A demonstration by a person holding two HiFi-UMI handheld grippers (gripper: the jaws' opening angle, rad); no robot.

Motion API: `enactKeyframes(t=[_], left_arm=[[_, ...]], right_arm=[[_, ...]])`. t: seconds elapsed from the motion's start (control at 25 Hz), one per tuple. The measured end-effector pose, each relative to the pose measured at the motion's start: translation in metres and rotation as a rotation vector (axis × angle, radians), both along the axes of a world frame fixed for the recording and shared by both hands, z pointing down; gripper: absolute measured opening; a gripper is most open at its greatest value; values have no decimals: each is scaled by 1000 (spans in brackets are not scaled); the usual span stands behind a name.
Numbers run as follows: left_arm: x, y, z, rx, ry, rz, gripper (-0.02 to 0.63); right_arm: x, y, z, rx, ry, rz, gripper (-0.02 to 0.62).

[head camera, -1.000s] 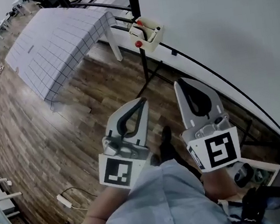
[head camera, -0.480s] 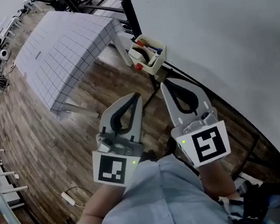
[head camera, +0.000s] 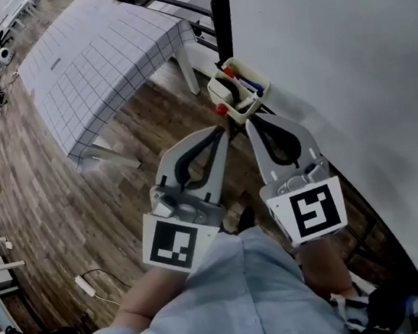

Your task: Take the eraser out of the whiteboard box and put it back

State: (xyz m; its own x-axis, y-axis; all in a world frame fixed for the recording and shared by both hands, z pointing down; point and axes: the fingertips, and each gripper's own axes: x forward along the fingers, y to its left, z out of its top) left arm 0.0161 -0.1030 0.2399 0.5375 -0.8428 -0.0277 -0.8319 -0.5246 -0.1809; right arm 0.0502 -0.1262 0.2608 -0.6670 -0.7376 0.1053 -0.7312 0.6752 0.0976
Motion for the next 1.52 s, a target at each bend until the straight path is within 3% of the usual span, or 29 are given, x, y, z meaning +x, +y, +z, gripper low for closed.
enactKeyframes(t=[0.44,0.56,0.64,0.76,1.24,1.52], left_arm=[[-38,-74,16,-47,82,23,-2],[-46,-93,24,-67,99,33,-2],[-49,-103,30,-90,114,44,-2],[-53,-115,39,-119,130,61,-2],[-66,-147,50,-155,196,139,-2],[-67,-154,47,-152,214,185,-2]], right_arm=[[-42,-74,48,-109,178,1,20],[-46,-93,66,-137,269,23,55],[-49,-101,79,-162,356,25,120],[-55,-109,96,-213,446,18,150],[-63,-121,135,-377,766,38,152],[-62,-121,143,-427,860,25,135]])
